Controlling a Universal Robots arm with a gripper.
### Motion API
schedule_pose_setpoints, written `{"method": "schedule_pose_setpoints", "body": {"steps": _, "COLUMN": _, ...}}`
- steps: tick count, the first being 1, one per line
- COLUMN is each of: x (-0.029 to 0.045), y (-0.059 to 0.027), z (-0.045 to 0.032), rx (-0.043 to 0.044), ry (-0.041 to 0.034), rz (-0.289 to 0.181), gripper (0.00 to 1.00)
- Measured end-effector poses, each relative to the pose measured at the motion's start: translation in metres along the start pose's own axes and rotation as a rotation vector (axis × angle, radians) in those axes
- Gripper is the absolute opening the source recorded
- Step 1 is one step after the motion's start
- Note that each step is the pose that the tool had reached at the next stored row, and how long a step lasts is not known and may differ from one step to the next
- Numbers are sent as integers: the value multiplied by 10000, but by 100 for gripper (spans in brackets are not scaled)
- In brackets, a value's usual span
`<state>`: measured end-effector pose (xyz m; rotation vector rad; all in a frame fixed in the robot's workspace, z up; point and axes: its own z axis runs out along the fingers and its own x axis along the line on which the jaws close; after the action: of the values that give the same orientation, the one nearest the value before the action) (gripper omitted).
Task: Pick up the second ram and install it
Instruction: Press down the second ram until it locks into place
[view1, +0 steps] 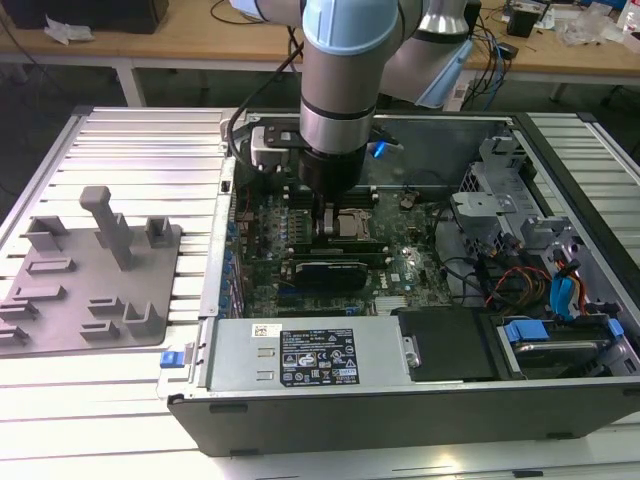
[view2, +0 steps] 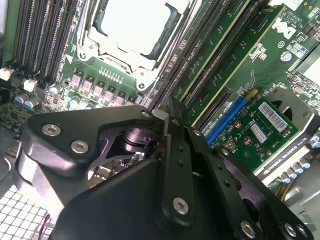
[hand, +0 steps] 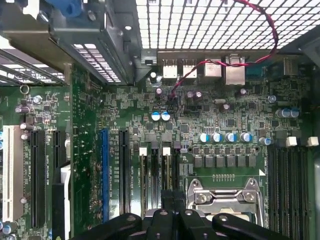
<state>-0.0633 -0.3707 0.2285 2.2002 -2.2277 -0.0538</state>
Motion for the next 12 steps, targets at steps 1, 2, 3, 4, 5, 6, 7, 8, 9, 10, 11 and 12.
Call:
{"method": "schedule_pose_setpoints", "body": {"steps": 1, "x": 0, "y": 0, "z": 1, "rx": 0, "ry": 0, "rz": 0, "gripper": 8}}
{"method": "schedule_pose_setpoints", "body": {"steps": 2, "x": 0, "y": 0, "z": -1, "rx": 1, "ry": -2, "rz": 0, "gripper": 8}}
{"method": "schedule_pose_setpoints", "body": {"steps": 3, "x": -3, "y": 1, "z": -67, "rx": 7, "ry": -10, "rz": 0, "gripper": 8}}
{"method": "schedule_pose_setpoints", "body": {"steps": 4, "x": -4, "y": 5, "z": -168, "rx": 3, "ry": -5, "rz": 0, "gripper": 8}}
{"method": "schedule_pose_setpoints", "body": {"steps": 5, "x": -6, "y": 11, "z": -338, "rx": 1, "ry": -2, "rz": 1, "gripper": 8}}
{"method": "schedule_pose_setpoints", "body": {"steps": 6, "x": -7, "y": 13, "z": -417, "rx": 0, "ry": 2, "rz": 0, "gripper": 8}}
{"method": "schedule_pose_setpoints", "body": {"steps": 7, "x": -8, "y": 14, "z": -459, "rx": 1, "ry": 4, "rz": 0, "gripper": 8}}
{"method": "schedule_pose_setpoints", "body": {"steps": 8, "x": -9, "y": 15, "z": -473, "rx": 2, "ry": 5, "rz": 0, "gripper": 8}}
{"method": "schedule_pose_setpoints", "body": {"steps": 9, "x": -8, "y": 15, "z": -473, "rx": 2, "ry": 5, "rz": 0, "gripper": 8}}
{"method": "schedule_pose_setpoints", "body": {"steps": 10, "x": -8, "y": 14, "z": -474, "rx": 1, "ry": 7, "rz": -1, "gripper": 8}}
{"method": "schedule_pose_setpoints", "body": {"steps": 11, "x": -8, "y": -2, "z": -475, "rx": 0, "ry": 10, "rz": 0, "gripper": 8}}
{"method": "schedule_pose_setpoints", "body": {"steps": 12, "x": -9, "y": -45, "z": -476, "rx": 1, "ry": 9, "rz": 1, "gripper": 8}}
